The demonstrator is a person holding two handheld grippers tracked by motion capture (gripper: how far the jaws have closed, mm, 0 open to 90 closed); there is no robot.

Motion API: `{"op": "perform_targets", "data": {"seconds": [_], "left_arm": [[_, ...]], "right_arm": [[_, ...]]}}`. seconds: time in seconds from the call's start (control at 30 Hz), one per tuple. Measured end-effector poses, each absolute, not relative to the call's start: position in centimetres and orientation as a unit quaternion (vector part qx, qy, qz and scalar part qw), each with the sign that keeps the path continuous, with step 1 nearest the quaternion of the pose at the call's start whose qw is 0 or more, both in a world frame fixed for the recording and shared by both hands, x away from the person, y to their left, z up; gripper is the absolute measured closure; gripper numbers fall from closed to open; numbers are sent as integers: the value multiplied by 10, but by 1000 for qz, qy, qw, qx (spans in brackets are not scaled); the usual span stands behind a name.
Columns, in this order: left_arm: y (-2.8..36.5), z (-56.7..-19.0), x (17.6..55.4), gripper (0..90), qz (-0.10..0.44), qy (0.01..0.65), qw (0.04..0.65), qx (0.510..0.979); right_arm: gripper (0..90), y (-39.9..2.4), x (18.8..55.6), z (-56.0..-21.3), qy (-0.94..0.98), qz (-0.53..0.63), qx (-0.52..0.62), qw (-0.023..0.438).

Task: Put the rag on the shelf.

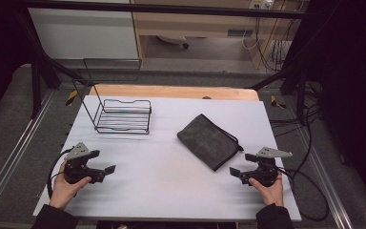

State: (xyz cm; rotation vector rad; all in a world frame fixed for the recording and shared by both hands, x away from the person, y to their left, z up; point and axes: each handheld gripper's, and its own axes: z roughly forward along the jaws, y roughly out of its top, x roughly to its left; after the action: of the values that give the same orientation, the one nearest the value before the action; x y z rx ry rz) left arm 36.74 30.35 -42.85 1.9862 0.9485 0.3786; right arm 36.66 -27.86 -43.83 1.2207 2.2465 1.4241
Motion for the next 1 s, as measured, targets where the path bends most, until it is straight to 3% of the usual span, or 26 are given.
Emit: {"op": "perform_targets", "data": {"seconds": [1.0], "left_arm": [[305, -432, 367, 78, 153, 391, 437, 795]], "right_arm": [[53, -245, 371, -428, 779, 462, 406, 123]]}}
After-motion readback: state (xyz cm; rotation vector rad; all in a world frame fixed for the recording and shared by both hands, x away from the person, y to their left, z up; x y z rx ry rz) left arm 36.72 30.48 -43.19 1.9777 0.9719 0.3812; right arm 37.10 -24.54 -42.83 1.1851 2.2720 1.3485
